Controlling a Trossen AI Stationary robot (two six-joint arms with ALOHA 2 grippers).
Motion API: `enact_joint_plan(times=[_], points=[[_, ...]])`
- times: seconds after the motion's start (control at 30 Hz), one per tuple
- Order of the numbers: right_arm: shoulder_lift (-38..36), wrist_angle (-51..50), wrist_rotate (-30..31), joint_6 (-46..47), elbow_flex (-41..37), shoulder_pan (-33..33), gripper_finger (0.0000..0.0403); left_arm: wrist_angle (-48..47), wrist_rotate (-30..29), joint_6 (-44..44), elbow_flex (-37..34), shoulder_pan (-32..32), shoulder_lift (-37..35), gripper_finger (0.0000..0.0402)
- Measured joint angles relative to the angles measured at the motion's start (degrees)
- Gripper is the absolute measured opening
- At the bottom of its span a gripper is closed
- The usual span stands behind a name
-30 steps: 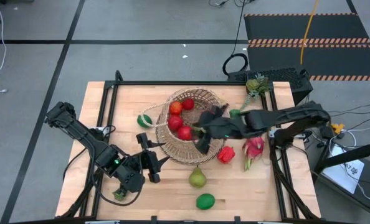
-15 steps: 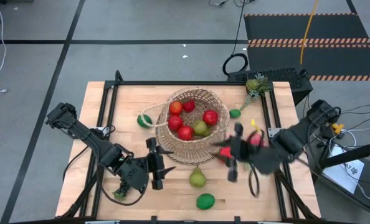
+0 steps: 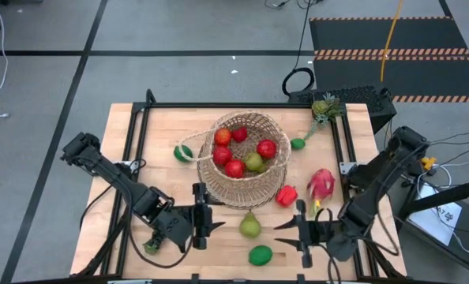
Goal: Build produce basket
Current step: Put the green pear into the basket
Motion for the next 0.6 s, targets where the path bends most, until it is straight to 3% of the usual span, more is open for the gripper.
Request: enact_joint_plan(times=[0.17, 0.3, 0.43, 0.6], points=[[0.0, 15.6, -0.4, 0.3, -13.4, -0.8, 0.0128, 0.0, -0.3, 0.1, 0.0, 0.1, 2.5, 0.0250], [0.0, 21.7, -4.2, 3.8, -20.1, -4.2, 0.0128, 0.0, -0.3, 1.9, 0.0, 0.1, 5.4, 0.0250], [2.0, 24.5, -10.3, 6.7, -22.5, -7.6, 0.0128, 0.0, -0.2, 4.0, 0.0, 0.4, 7.5, 0.0250], [9.3, 38.3, -10.5, 3.8, -22.6, -10.1, 0.0128, -0.1, -0.1, 4.3, 0.0, 0.6, 8.4, 0.0250]])
